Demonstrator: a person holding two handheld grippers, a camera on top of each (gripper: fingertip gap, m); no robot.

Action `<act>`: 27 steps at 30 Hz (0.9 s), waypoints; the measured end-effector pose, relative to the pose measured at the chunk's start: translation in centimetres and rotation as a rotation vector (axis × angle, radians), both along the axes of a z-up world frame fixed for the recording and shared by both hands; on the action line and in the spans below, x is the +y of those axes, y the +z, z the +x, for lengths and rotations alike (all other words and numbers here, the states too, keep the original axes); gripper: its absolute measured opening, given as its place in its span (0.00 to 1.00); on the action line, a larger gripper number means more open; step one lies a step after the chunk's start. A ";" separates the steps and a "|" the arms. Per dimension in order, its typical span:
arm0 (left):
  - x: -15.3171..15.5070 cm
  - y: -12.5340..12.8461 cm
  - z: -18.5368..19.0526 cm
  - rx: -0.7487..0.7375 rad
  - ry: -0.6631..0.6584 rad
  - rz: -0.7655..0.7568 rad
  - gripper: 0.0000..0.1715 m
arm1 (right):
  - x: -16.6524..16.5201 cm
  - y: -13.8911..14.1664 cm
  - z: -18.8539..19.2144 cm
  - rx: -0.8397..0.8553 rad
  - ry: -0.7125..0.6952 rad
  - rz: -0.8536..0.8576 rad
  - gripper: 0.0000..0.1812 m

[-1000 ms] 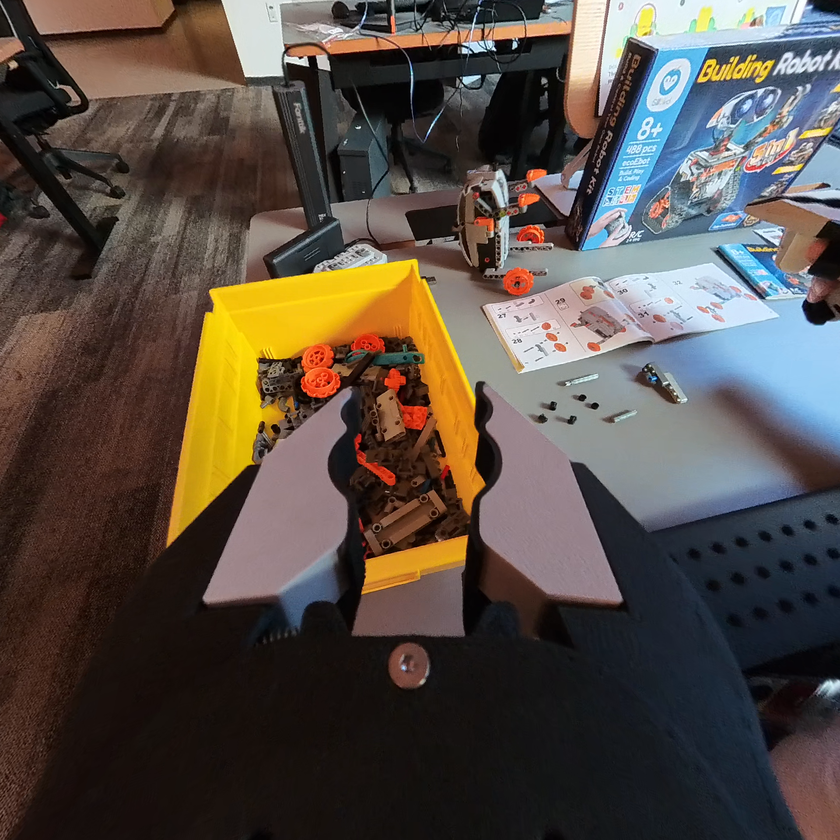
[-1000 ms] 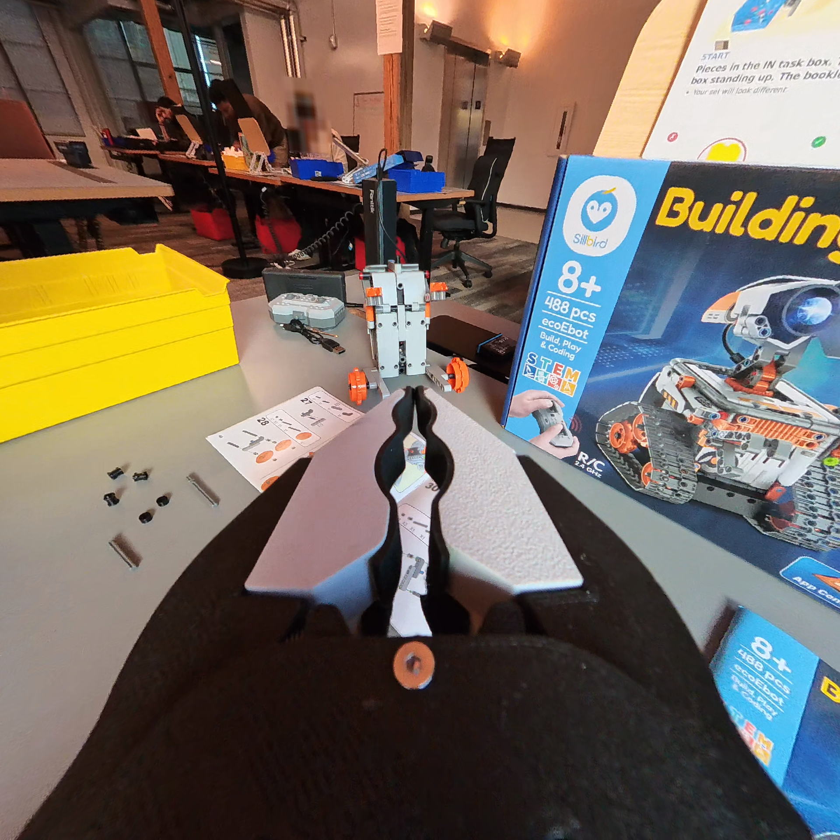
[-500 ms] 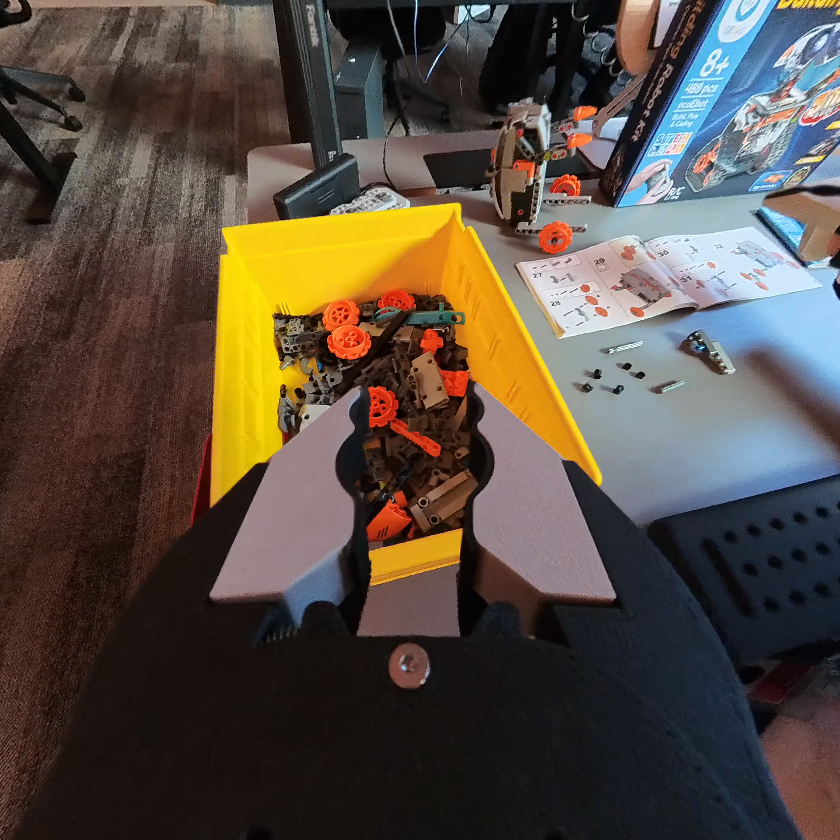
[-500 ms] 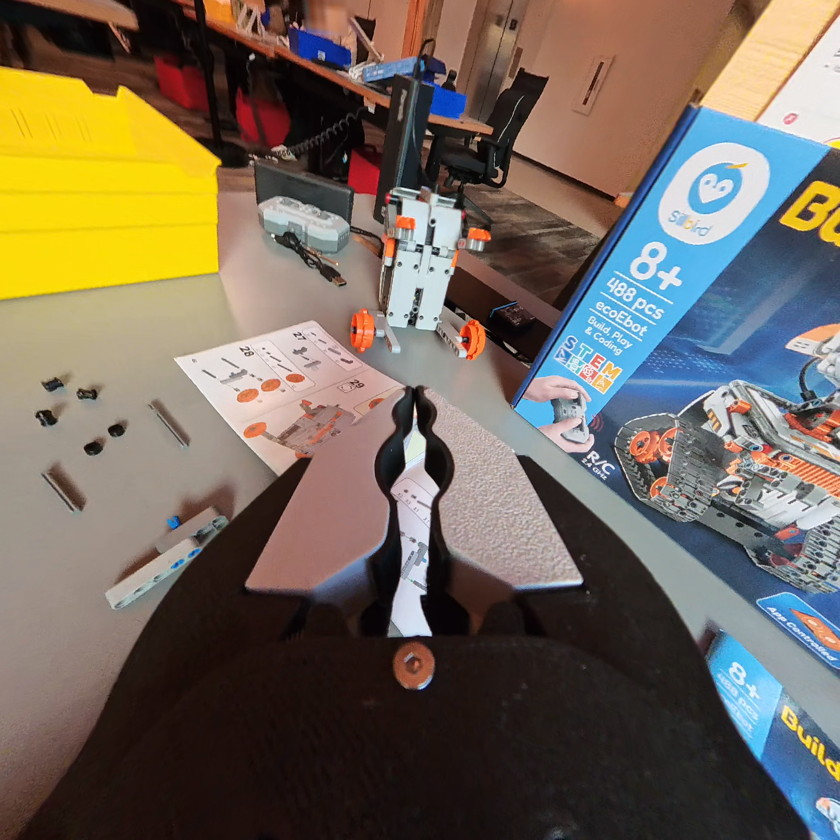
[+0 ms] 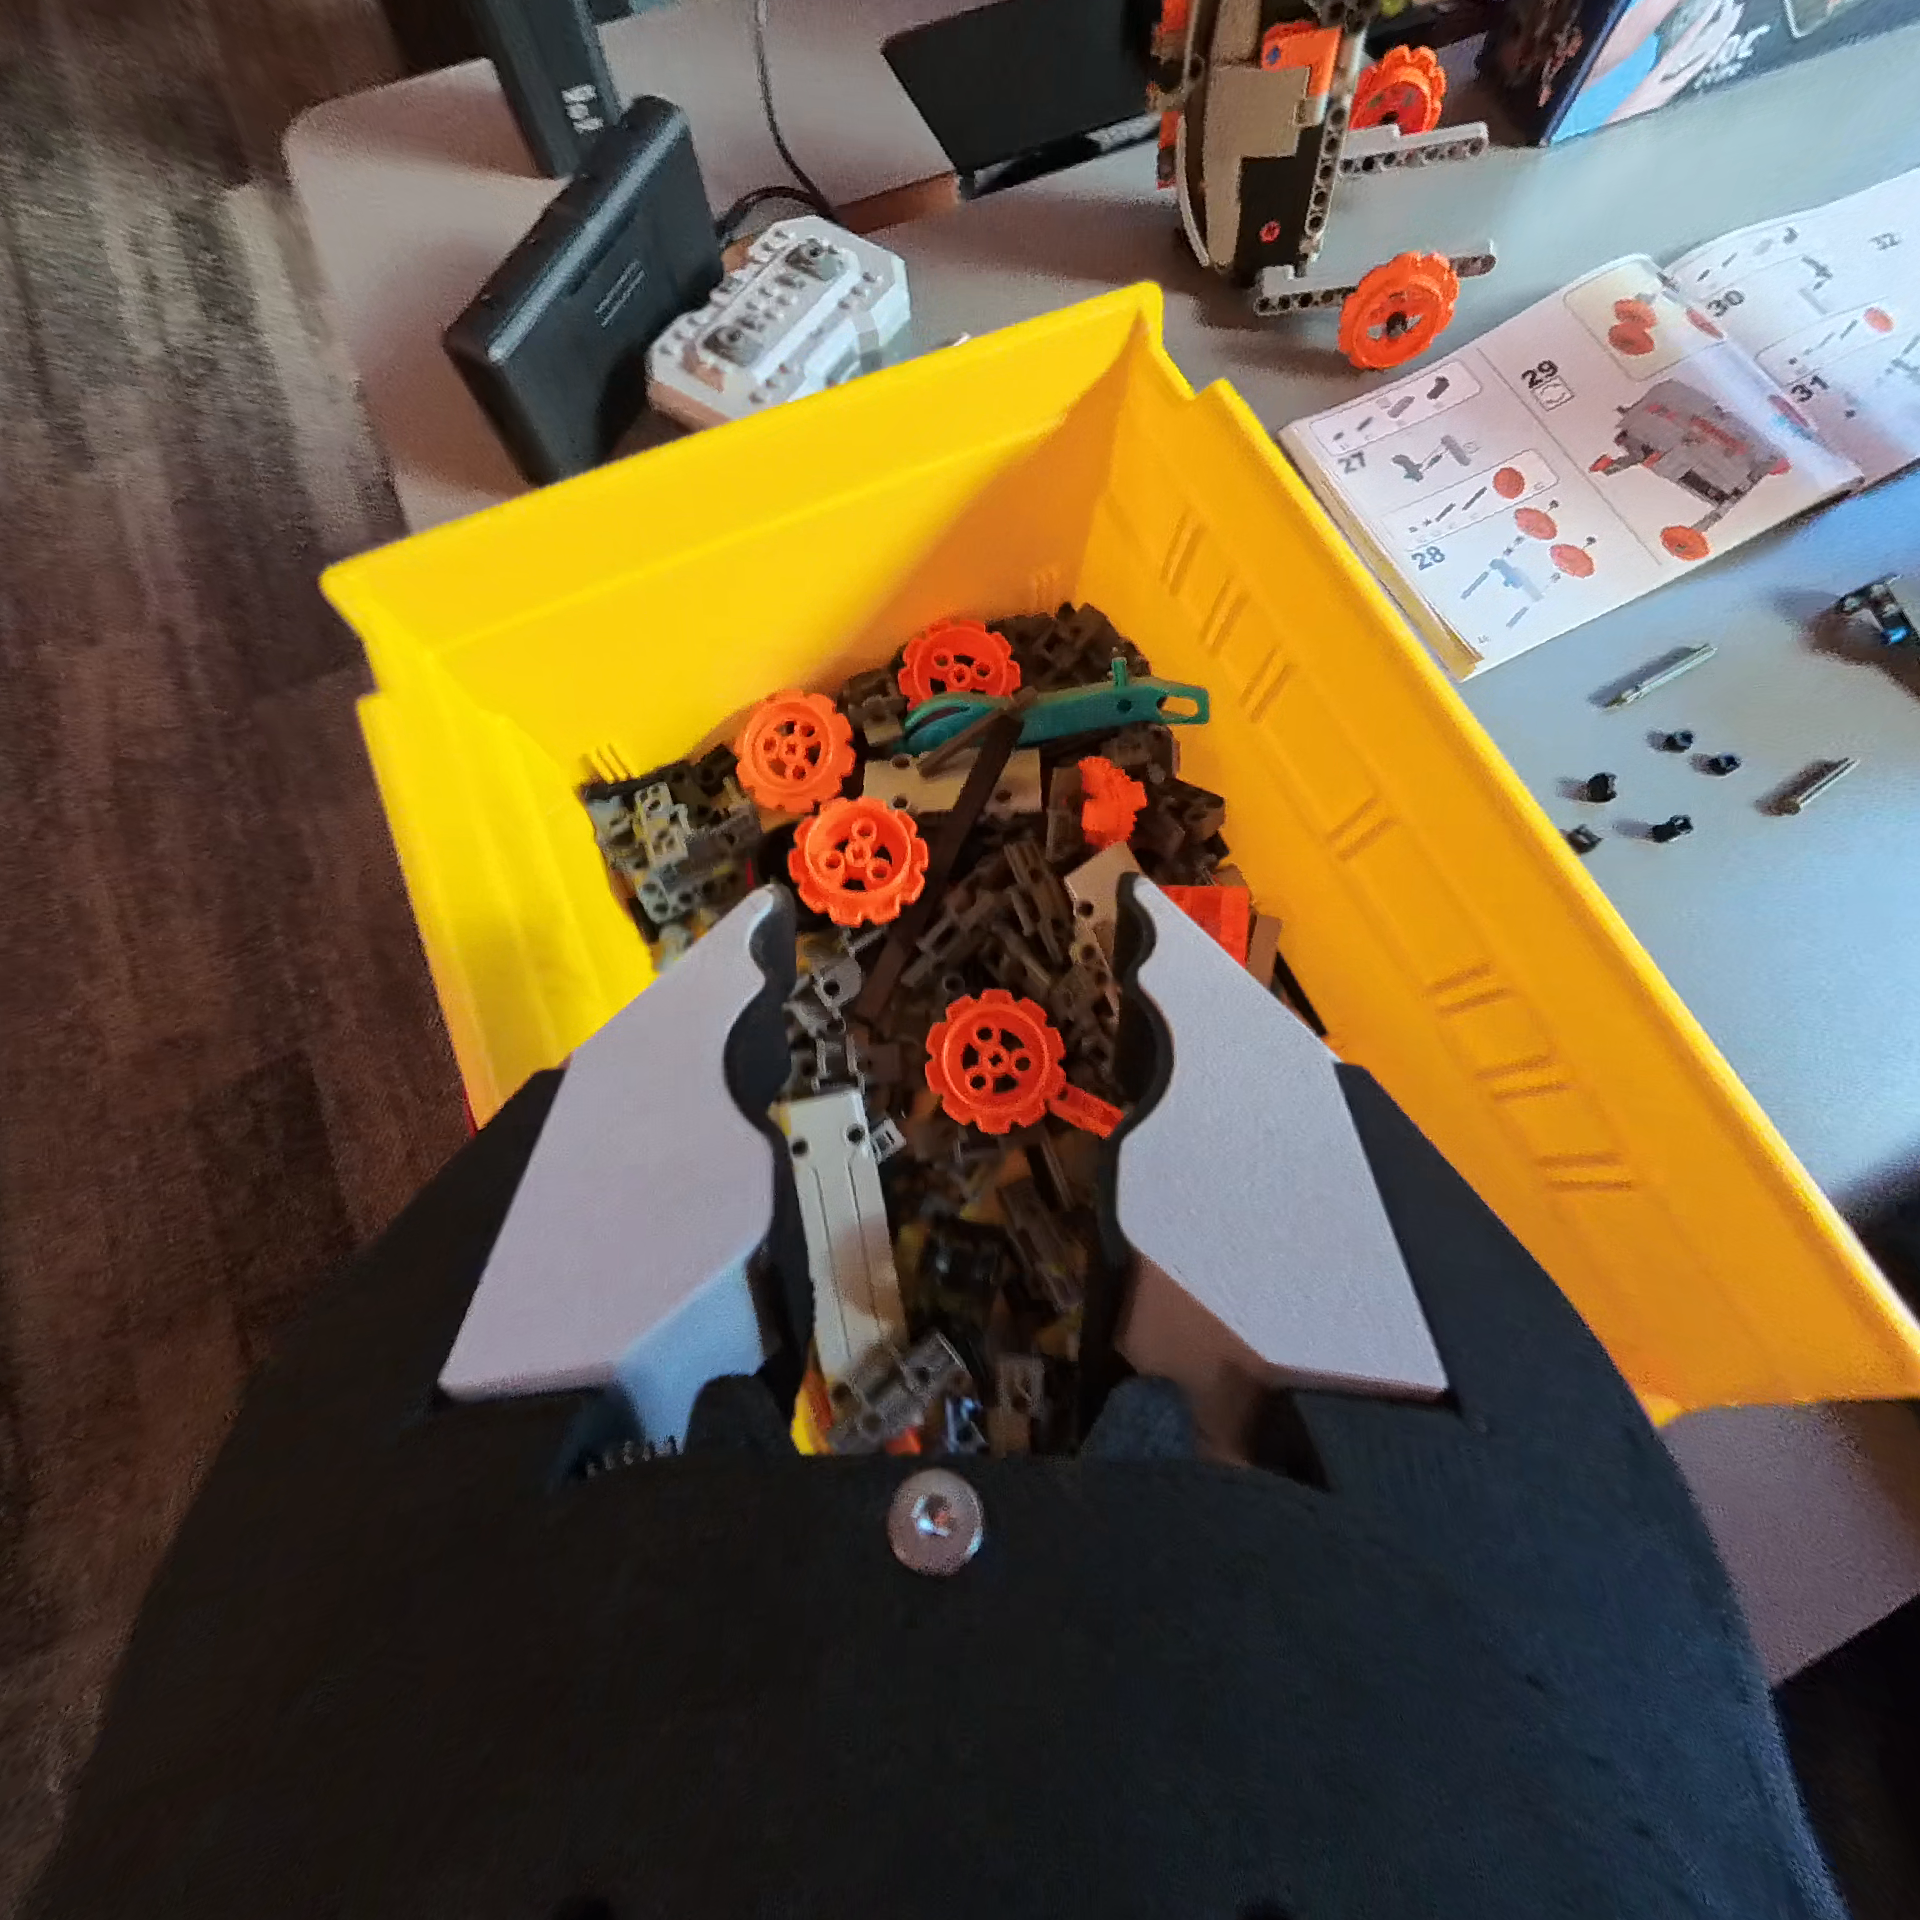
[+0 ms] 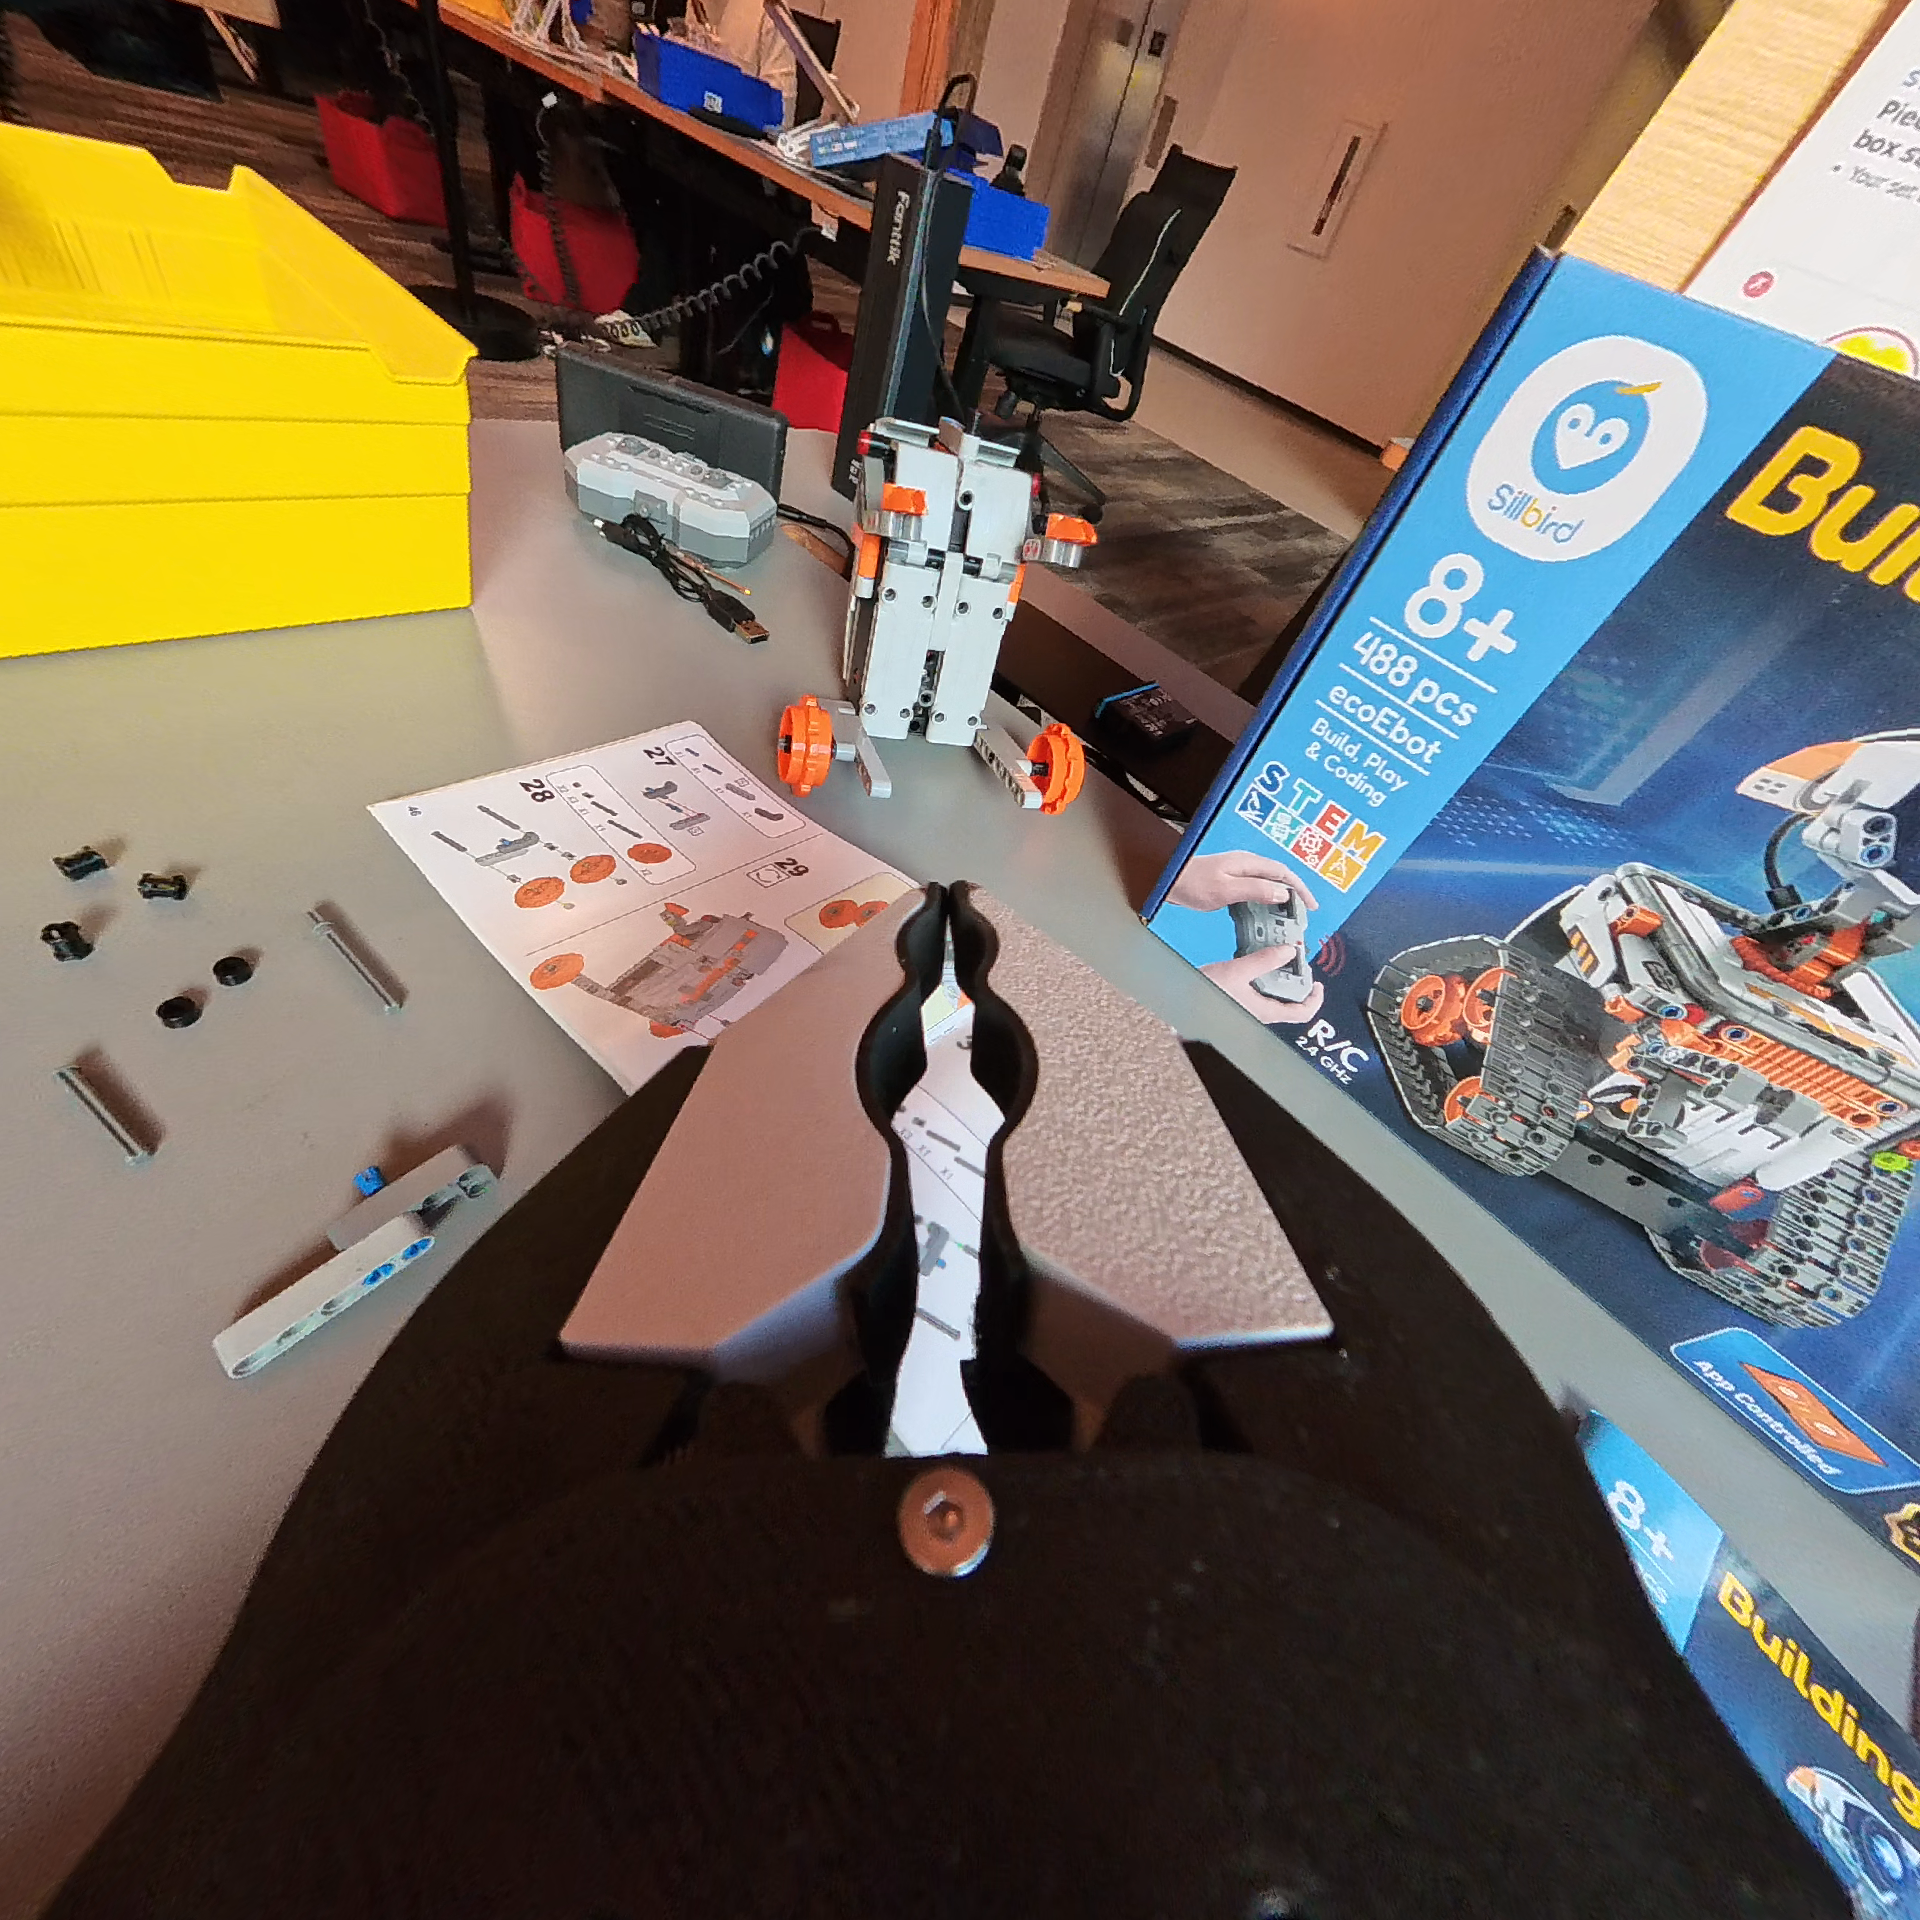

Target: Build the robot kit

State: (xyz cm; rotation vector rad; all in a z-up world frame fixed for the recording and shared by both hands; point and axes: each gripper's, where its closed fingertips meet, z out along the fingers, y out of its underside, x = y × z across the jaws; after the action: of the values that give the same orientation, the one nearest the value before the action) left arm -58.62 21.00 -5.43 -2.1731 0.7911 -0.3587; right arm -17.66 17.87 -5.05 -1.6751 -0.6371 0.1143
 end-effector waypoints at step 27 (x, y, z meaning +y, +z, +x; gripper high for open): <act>4.1 -7.8 -0.3 0.491 -0.382 -0.331 0.31 | 0.1 -1.1 -0.6 -0.158 0.013 -0.019 0.00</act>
State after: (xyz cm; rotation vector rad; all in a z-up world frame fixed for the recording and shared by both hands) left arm -58.94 25.10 -13.25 -2.4501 1.5226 -0.1468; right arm -18.25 17.98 -6.14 -1.7095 -0.7679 -0.0029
